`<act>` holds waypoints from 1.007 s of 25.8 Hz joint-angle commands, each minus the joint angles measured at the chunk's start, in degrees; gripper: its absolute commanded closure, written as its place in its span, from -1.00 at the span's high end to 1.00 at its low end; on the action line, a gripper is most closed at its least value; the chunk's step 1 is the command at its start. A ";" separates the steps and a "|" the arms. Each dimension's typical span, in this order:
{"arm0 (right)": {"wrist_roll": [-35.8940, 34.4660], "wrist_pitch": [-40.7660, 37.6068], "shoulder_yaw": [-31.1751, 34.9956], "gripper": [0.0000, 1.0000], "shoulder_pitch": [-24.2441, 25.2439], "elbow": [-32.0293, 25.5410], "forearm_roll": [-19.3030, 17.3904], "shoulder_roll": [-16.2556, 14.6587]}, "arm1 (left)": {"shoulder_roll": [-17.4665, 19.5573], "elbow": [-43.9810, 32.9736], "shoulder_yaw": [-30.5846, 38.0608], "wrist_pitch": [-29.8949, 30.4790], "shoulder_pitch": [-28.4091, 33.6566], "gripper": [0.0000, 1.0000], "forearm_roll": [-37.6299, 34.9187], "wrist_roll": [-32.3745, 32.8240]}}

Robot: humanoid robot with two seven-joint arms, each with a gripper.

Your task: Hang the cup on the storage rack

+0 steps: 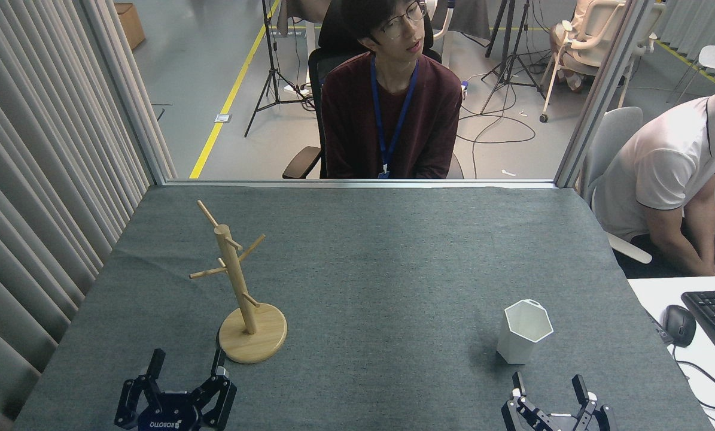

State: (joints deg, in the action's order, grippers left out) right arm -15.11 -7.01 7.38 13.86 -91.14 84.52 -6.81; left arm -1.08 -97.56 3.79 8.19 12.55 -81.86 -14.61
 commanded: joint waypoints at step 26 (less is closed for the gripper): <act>-0.19 2.01 0.09 0.97 -11.40 16.79 -0.59 -3.74 | 0.03 1.32 -0.09 0.08 0.10 1.00 -0.05 0.11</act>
State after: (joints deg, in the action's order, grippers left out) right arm -15.68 -4.99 7.47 4.24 -76.32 83.94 -9.66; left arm -1.06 -96.32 3.69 8.20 12.66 -81.96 -14.48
